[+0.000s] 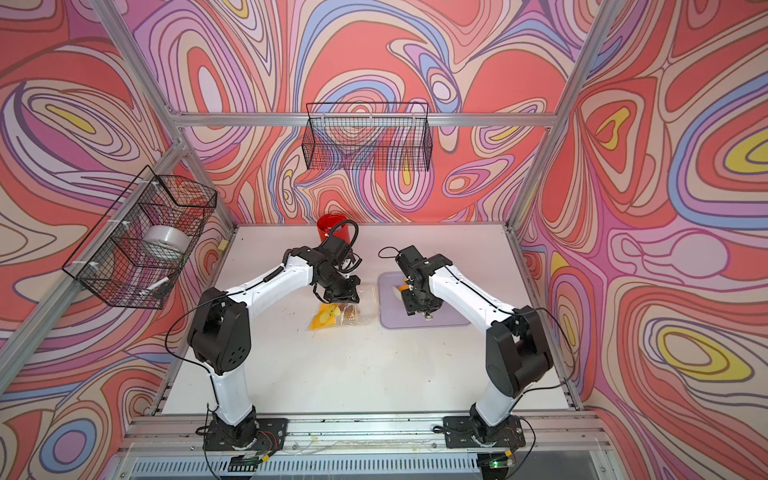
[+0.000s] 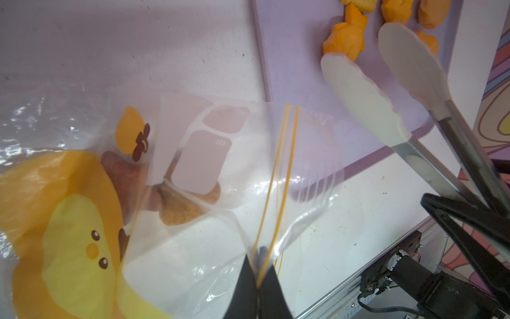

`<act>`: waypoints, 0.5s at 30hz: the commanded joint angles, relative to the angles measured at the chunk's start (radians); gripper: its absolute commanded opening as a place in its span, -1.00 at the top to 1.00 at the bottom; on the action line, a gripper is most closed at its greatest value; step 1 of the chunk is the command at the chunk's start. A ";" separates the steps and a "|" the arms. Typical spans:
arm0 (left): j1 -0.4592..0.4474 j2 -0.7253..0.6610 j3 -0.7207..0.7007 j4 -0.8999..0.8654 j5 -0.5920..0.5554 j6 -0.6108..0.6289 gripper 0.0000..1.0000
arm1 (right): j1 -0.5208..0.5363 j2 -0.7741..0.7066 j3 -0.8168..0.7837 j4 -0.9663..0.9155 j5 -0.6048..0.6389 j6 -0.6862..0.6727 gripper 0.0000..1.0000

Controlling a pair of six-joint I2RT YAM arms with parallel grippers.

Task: Put the cookies into a resealable bag to prevent moisture
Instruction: Place the cookie in the ziploc bag, then pick up the cookie from the tray.

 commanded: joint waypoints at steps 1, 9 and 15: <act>0.005 -0.001 -0.010 -0.027 -0.012 0.006 1.00 | 0.005 0.036 0.044 0.028 0.057 0.031 -0.14; 0.006 0.008 -0.009 -0.025 -0.007 0.008 1.00 | 0.004 0.055 0.041 0.047 -0.029 0.032 0.07; 0.005 0.019 0.000 -0.022 0.006 0.011 1.00 | 0.004 -0.030 0.023 -0.007 -0.014 0.032 0.17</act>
